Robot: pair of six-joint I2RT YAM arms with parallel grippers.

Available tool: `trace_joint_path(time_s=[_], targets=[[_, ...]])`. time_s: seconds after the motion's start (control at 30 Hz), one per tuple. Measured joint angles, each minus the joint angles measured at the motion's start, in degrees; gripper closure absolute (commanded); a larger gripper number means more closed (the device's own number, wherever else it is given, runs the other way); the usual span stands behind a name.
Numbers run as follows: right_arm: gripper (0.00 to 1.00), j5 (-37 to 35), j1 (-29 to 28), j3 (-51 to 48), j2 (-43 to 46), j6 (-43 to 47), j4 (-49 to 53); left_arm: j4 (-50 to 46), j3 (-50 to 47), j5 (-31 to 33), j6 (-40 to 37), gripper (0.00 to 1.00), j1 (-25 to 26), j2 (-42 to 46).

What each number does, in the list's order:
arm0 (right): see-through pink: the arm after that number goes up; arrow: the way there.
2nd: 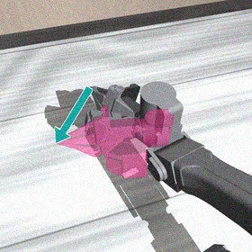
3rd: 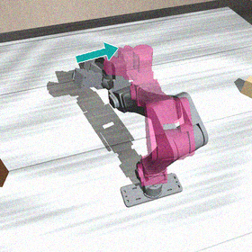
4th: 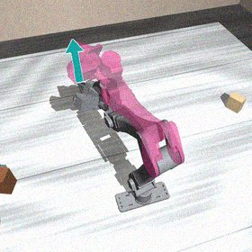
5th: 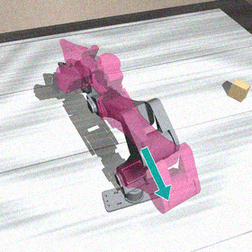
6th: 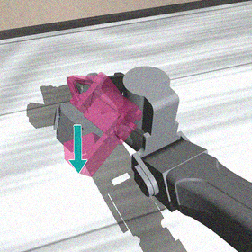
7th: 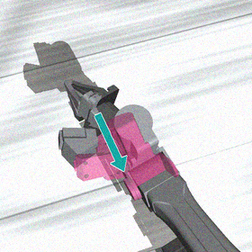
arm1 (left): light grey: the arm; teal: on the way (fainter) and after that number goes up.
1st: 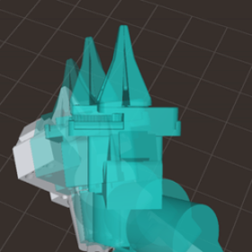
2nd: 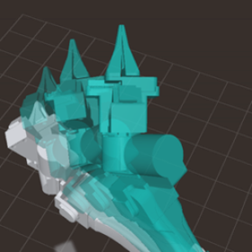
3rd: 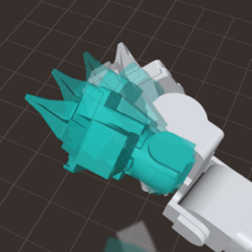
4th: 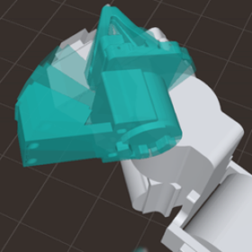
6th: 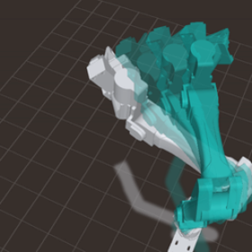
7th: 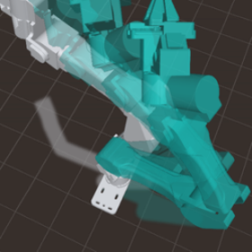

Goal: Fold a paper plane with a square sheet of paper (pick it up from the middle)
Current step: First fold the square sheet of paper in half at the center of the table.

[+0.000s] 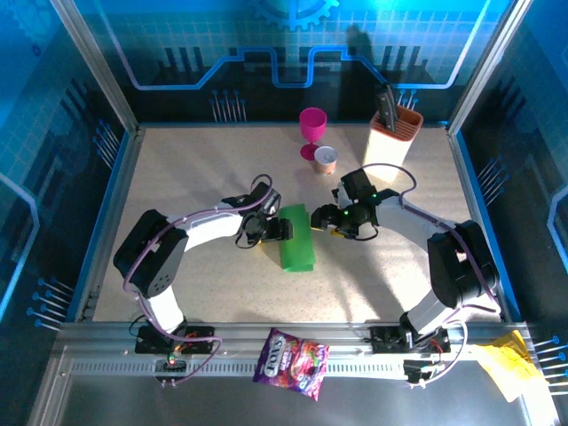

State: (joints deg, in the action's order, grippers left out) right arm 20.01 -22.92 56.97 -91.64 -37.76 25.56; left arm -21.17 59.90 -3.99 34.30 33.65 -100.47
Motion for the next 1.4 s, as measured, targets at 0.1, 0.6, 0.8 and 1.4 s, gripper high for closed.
trace_joint_path(time_s=[0.1, 0.6, 0.8, 1.4], targets=[[0.33, 0.39, 0.39, 0.00, 0.00, 0.00, -0.39, -0.90, 0.35, 0.37, -0.46, 0.20, 0.35, -0.07], [0.45, 3.08, 0.59, -1.31, -0.61, -0.48, -2.78, -2.75, 2.05, 2.34, -1.49, 0.20, 0.33, -2.60], [0.49, 3.23, 0.59, -1.64, -0.63, -0.87, -3.19, -2.82, 2.32, 2.34, -1.49, 0.20, 0.39, -2.73], [0.68, 4.55, 0.57, -1.64, -2.75, -1.05, -3.80, -4.55, 4.50, 2.05, -3.15, 0.20, 0.72, -4.33]])
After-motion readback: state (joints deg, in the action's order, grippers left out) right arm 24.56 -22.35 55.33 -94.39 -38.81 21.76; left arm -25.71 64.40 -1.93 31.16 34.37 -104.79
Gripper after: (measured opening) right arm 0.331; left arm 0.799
